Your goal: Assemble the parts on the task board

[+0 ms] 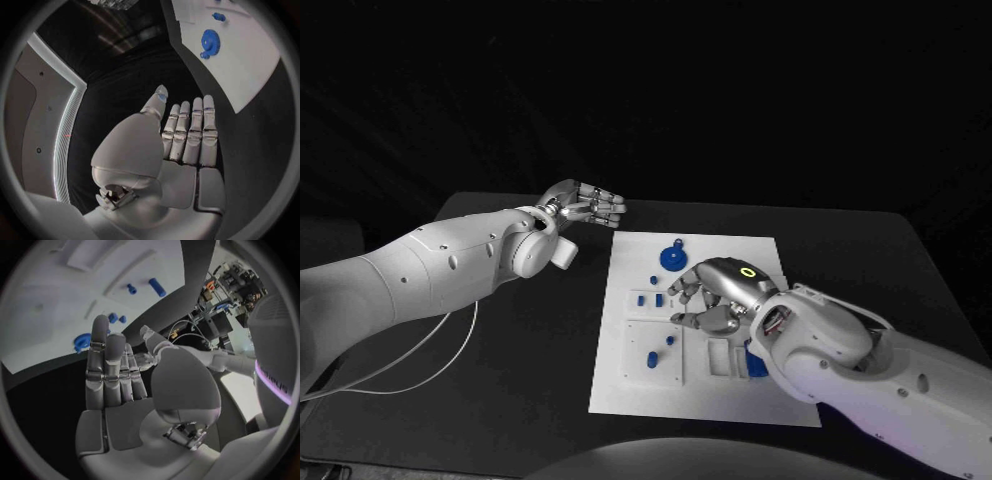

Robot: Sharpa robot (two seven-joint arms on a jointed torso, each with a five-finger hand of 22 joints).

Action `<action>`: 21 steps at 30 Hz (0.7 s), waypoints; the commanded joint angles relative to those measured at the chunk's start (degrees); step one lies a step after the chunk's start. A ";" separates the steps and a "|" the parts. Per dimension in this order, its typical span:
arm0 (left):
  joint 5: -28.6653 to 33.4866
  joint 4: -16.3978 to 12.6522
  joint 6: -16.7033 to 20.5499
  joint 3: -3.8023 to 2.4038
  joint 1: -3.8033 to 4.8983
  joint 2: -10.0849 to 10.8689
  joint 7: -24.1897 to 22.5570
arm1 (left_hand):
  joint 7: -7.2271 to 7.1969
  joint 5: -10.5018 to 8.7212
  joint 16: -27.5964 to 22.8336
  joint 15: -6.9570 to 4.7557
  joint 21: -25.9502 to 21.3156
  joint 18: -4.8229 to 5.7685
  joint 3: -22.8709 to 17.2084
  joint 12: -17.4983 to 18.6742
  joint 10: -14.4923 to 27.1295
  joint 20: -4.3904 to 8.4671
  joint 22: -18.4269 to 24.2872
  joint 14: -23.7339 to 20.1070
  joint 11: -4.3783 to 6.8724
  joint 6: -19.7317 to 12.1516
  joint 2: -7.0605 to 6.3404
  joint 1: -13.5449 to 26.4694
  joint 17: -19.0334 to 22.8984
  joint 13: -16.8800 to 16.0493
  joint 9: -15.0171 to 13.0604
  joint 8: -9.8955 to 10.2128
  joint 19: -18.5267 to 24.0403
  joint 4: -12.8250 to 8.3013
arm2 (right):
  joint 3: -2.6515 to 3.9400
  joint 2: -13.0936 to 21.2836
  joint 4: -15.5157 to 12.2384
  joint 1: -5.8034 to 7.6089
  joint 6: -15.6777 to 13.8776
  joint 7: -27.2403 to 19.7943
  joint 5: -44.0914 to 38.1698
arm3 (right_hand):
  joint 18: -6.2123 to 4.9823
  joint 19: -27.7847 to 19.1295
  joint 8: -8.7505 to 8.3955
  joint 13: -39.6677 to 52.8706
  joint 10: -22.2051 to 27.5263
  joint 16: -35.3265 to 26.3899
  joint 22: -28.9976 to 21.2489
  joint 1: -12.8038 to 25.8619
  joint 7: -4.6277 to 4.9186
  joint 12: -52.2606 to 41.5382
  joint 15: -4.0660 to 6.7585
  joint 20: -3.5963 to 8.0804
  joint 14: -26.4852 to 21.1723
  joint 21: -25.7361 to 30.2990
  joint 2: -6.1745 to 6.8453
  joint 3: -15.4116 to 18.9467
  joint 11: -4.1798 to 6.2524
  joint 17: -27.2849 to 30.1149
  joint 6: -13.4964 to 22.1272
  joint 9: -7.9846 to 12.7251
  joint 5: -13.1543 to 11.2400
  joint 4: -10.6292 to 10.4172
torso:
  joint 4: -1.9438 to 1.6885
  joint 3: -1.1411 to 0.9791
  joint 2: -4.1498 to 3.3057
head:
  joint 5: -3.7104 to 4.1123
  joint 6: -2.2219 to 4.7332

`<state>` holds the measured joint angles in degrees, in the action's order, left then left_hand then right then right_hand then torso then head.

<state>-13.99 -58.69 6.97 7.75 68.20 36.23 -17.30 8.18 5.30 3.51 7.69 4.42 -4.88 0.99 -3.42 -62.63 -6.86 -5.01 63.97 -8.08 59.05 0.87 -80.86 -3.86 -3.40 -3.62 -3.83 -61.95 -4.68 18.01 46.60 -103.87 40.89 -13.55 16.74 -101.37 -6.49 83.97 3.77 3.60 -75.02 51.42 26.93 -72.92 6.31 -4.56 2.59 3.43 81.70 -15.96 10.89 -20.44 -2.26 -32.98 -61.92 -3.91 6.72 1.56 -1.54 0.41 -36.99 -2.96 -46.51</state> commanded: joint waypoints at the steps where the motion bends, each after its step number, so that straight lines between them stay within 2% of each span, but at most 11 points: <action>1: 0.69 -0.16 -0.07 -0.04 -0.05 0.30 -1.29 | 0.06 -0.03 0.01 0.07 0.38 -0.61 0.32 -0.07 0.18 -0.12 0.07 -0.28 0.03 0.23 0.54 -0.07 0.04 0.07 -0.05 0.14 -0.39 0.12 | 1.79 2.44 0.88 0.64 -0.07 -1.42 17.79 | 1.58 2.33 0.26 0.78 -4.65 -0.39 -0.45 2.08 -0.95 -0.89 1.09 1.03 0.32 0.19 -0.20 -0.37 1.43 0.14 -2.12 -0.53 0.48 -0.70 | 0.22 0.00 0.19 | 1.01 0.46; 4: 1.01 -0.17 0.12 -0.04 -0.06 0.60 -1.57 | 0.04 0.04 0.02 0.05 0.40 -0.60 0.30 -0.08 0.11 -0.11 0.06 -0.23 0.06 0.30 0.56 -0.08 0.04 0.07 -0.05 0.13 -0.42 0.11 | 3.06 4.84 2.46 1.64 4.11 -0.29 24.44 | 3.42 2.46 0.24 6.02 -10.17 -0.47 -0.95 3.35 -2.55 -6.40 2.64 2.61 0.55 -0.27 -1.46 3.53 3.64 -0.33 -5.47 -2.31 1.70 -0.78 | 0.42 -0.11 0.35 | 1.55 0.57; 6: 1.21 -0.20 0.14 -0.04 -0.07 0.73 -1.78 | -0.04 0.04 0.02 0.00 0.45 -0.61 0.30 -0.07 -0.13 -0.07 0.04 -0.13 0.16 0.44 0.56 -0.07 0.04 0.07 -0.05 0.13 -0.50 0.10 | 3.47 6.41 3.50 2.20 8.35 1.37 28.12 | 4.86 2.58 -0.02 21.02 -6.12 0.38 -1.36 4.93 -3.34 -19.43 3.30 3.86 0.83 -1.80 -4.15 8.35 4.51 -1.77 -6.07 -5.40 2.36 -1.57 | 0.39 -0.19 0.41 | 1.79 0.60; 7: 1.29 -0.24 0.13 -0.03 -0.07 0.77 -1.87 | -0.23 0.08 0.01 -0.05 0.48 -0.61 0.24 -0.01 -0.56 -0.04 0.03 -0.09 0.43 0.78 0.64 -0.14 0.04 0.09 -0.06 0.10 -0.53 0.07 | 3.60 7.15 3.98 2.44 10.69 2.31 29.60 | 4.75 2.32 -0.29 28.79 -2.05 2.13 -1.10 5.83 -2.74 -25.79 3.71 3.98 0.77 -3.24 -4.41 8.71 5.36 -3.59 -5.97 -7.43 1.56 -2.60 | 0.37 -0.21 0.42 | 1.92 0.68; 8: 1.38 -0.28 0.09 -0.03 -0.07 0.83 -2.01 | -0.42 0.09 0.00 -0.09 0.49 -0.59 0.18 0.05 -0.84 -0.02 0.02 -0.11 0.79 1.19 0.72 -0.18 0.05 0.09 -0.06 0.11 -0.52 0.07 | 3.72 8.04 4.55 2.74 13.20 3.53 31.25 | 4.83 2.43 0.16 30.92 -1.79 2.47 -1.06 6.11 -3.87 -27.70 3.49 4.00 0.33 -3.54 -5.51 7.70 4.89 -4.20 -6.82 -8.46 -0.13 -3.41 | 0.34 -0.25 0.44 | 2.18 0.70; 10: 1.50 -0.39 -0.06 -0.01 -0.07 0.92 -2.20 | -0.68 0.11 0.02 -0.15 0.54 -0.57 0.19 0.05 -0.87 0.02 -0.01 0.01 1.02 1.45 0.67 -0.16 0.02 0.09 -0.05 0.15 -0.57 0.06 | 3.87 9.45 5.32 3.15 16.99 5.68 33.06 | 4.70 2.36 0.11 38.76 0.74 4.02 -0.85 7.69 -4.14 -33.58 3.65 4.04 -0.45 -4.68 -3.65 3.17 5.09 -7.17 -6.43 -13.73 -2.69 -5.03 | 0.39 -0.20 0.48 | 2.44 0.92; 13: 1.61 -0.72 -0.20 0.00 -0.09 1.17 -2.46 | -0.62 0.11 0.06 -0.46 0.82 -0.53 0.33 0.05 -1.37 0.30 -0.15 1.13 1.12 1.39 0.47 0.04 -0.09 0.09 -0.03 0.20 -0.99 0.11 | 4.00 11.04 5.79 3.51 20.62 8.07 33.69 | 4.48 2.45 0.51 43.76 1.23 7.94 -0.01 8.70 -4.84 -36.94 3.71 4.15 -0.15 -6.68 -2.36 0.60 5.29 -13.77 -6.55 -21.08 -3.04 -6.54 | 0.82 -0.19 0.56 | 2.91 1.02; 14: 1.65 -0.82 -0.22 0.00 -0.11 1.23 -2.56 | -0.54 0.12 0.06 -0.47 0.83 -0.51 0.38 0.04 -1.41 0.30 -0.15 1.16 1.08 1.30 0.40 0.11 -0.09 0.09 -0.01 0.23 -0.99 0.13 | 4.03 11.49 5.82 3.59 21.48 8.82 33.76 | 4.47 2.35 0.59 46.20 1.45 9.29 0.43 9.26 -4.72 -38.68 3.61 4.12 -0.15 -7.54 -1.92 0.01 5.57 -16.16 -6.59 -23.98 -2.63 -7.19 | 0.91 -0.25 0.57 | 2.95 1.03; 15: 1.69 -0.97 -0.23 0.00 -0.16 1.29 -2.69 | -0.49 0.12 0.04 -0.46 0.84 -0.45 0.47 0.05 -1.43 0.32 -0.16 1.18 1.03 1.14 0.28 0.24 -0.08 0.09 -0.02 0.22 -0.99 0.17 | 4.06 12.11 5.77 3.68 22.91 10.15 33.82 | 4.34 2.27 0.24 50.37 0.89 9.88 0.83 9.89 -5.46 -41.50 3.81 4.17 -0.12 -8.31 -1.42 -1.39 5.52 -18.66 -6.17 -29.04 -2.49 -7.28 | 0.96 -0.36 0.62 | 3.06 1.02; 16: 1.71 -1.08 -0.22 0.00 -0.20 1.33 -2.75 | -0.44 0.13 0.03 -0.46 0.84 -0.43 0.51 0.05 -1.43 0.33 -0.16 1.16 0.99 1.11 0.24 0.32 -0.07 0.09 -0.02 0.21 -0.99 0.20 | 4.08 12.44 5.70 3.72 23.89 11.08 33.83 | 4.32 2.23 0.10 51.54 0.63 9.63 0.94 10.58 -5.44 -41.74 3.84 4.21 0.00 -8.48 -1.52 -2.06 5.57 -19.44 -6.11 -31.59 -2.74 -7.47 | 0.99 -0.42 0.67 | 3.09 0.94; 21: 1.77 -1.61 -0.12 0.00 -0.39 1.42 -2.92 | -0.36 0.12 0.02 -0.43 0.84 -0.37 0.59 0.04 -1.42 0.34 -0.16 1.08 0.90 1.08 0.17 0.46 -0.05 0.09 -0.03 0.18 -0.97 0.26 | 3.75 13.59 4.93 3.80 27.07 14.92 33.71 | 4.32 2.22 0.01 54.34 -0.39 9.57 1.22 12.76 -5.76 -42.00 3.98 4.42 0.53 -8.93 -0.57 -2.89 5.80 -22.31 -5.99 -38.91 -3.55 -9.59 | 1.02 -0.62 0.81 | 3.40 0.64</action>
<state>-12.90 -60.00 7.07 7.78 67.90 37.66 -18.86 7.58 5.31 3.51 7.17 5.08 -4.88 1.30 -3.42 -63.77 -6.65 -5.11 64.90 -6.95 60.09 1.07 -81.12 -3.86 -3.37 -3.62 -3.82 -62.58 -4.37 21.88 60.03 -98.57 44.72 7.20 26.77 -69.58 -2.12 84.03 4.15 57.73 -75.07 60.97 28.12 -60.51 0.89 -46.39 6.63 7.58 81.84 -24.74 10.51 -23.35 3.59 -55.08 -68.07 -42.20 3.33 -7.81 -0.63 -0.05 -36.30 0.24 -45.64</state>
